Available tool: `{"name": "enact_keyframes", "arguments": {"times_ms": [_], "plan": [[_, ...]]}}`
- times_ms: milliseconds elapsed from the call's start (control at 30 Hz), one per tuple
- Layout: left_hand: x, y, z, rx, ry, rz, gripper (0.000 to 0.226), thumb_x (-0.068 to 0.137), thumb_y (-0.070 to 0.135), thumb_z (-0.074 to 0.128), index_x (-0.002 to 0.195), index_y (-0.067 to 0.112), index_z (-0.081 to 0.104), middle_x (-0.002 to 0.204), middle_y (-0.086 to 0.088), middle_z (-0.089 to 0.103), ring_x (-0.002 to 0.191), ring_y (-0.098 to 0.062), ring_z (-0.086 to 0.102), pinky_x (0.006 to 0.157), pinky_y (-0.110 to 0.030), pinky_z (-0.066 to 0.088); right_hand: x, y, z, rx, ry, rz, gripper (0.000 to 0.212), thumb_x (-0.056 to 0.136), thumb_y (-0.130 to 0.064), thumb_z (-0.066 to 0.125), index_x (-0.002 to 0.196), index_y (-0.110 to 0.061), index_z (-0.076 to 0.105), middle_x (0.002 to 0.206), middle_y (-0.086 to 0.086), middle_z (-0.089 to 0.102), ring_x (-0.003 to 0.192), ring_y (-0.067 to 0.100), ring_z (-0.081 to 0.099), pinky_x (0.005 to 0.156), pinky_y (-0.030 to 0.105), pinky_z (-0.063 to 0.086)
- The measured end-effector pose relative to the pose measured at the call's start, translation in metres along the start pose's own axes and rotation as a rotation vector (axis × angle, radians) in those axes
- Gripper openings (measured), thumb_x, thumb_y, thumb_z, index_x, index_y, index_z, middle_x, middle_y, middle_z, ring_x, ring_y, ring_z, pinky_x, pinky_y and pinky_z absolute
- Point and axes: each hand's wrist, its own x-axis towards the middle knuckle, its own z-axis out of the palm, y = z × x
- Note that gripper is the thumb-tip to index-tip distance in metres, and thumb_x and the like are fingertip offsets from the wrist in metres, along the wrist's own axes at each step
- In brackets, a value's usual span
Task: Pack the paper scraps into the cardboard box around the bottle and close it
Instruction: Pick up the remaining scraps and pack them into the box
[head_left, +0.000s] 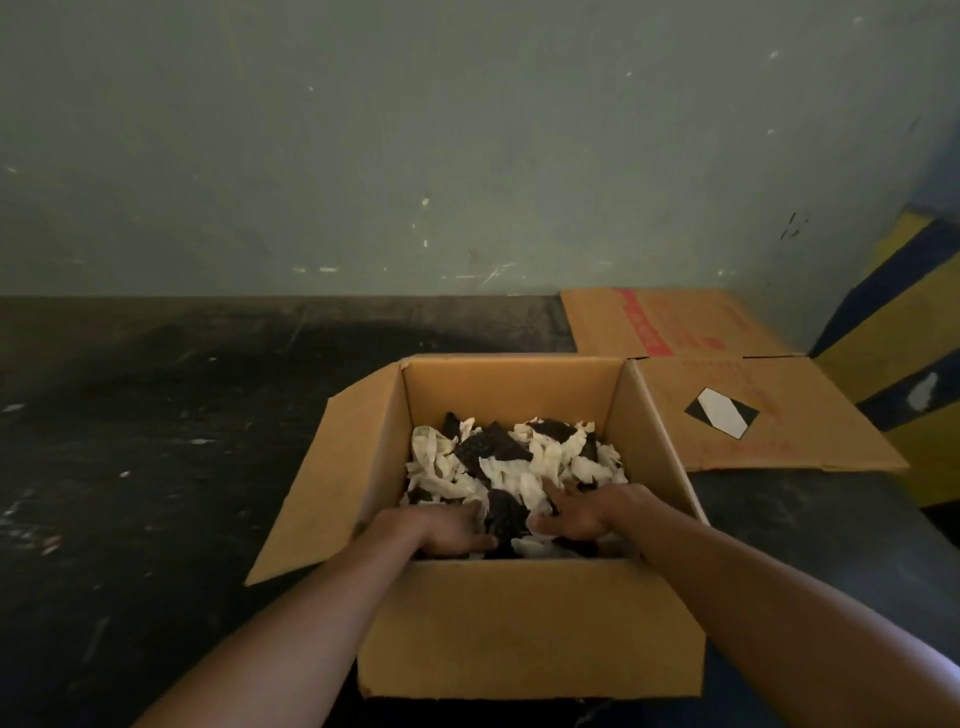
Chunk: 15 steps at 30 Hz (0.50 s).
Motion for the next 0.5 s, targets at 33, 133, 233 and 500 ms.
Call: {"name": "enact_keyframes", "arguments": {"times_ms": [33,133,233,500], "plan": [[0.006,-0.001,-0.009,-0.004,0.024,0.012,0.077,0.096,0.059,0.043,0.157,0.02,0.016,0.164,-0.007,0.019,0.149,-0.028,0.022,0.118,-0.04,0.024,0.004,0.001,-0.013,0.005,0.005,-0.027,0.089,0.089,-0.075,0.031,0.154,-0.035,-0.013,0.166,0.003,-0.006,0.151,0.031,0.006,0.12,0.048,0.012],[0.012,0.002,-0.04,-0.027,0.122,0.058,0.065,0.1,0.049,0.043,0.155,0.018,0.025,0.161,-0.009,0.029,0.145,-0.029,0.031,0.113,-0.037,0.031,-0.001,0.008,-0.049,0.035,0.094,-0.111,0.08,0.095,-0.064,0.039,0.157,-0.027,0.005,0.165,0.001,0.01,0.15,0.025,0.018,0.119,0.041,0.02],[0.016,0.014,-0.057,-0.092,0.141,0.158,0.068,0.1,0.055,0.039,0.157,0.027,0.017,0.162,-0.004,0.027,0.146,-0.023,0.03,0.113,-0.034,0.028,-0.008,0.022,-0.06,0.025,0.089,-0.125,0.075,0.098,-0.06,0.036,0.158,-0.025,0.007,0.165,0.001,0.011,0.15,0.023,0.015,0.12,0.039,0.016],[0.032,0.026,-0.063,-0.15,-0.191,0.007,0.094,0.078,0.089,0.025,0.149,0.03,0.04,0.161,0.001,0.029,0.148,-0.021,0.024,0.12,-0.044,0.017,0.004,0.038,-0.054,-0.013,-0.133,-0.156,0.058,0.102,-0.054,0.029,0.155,-0.03,0.023,0.161,-0.001,0.025,0.147,0.022,0.024,0.117,0.042,0.02]]}}
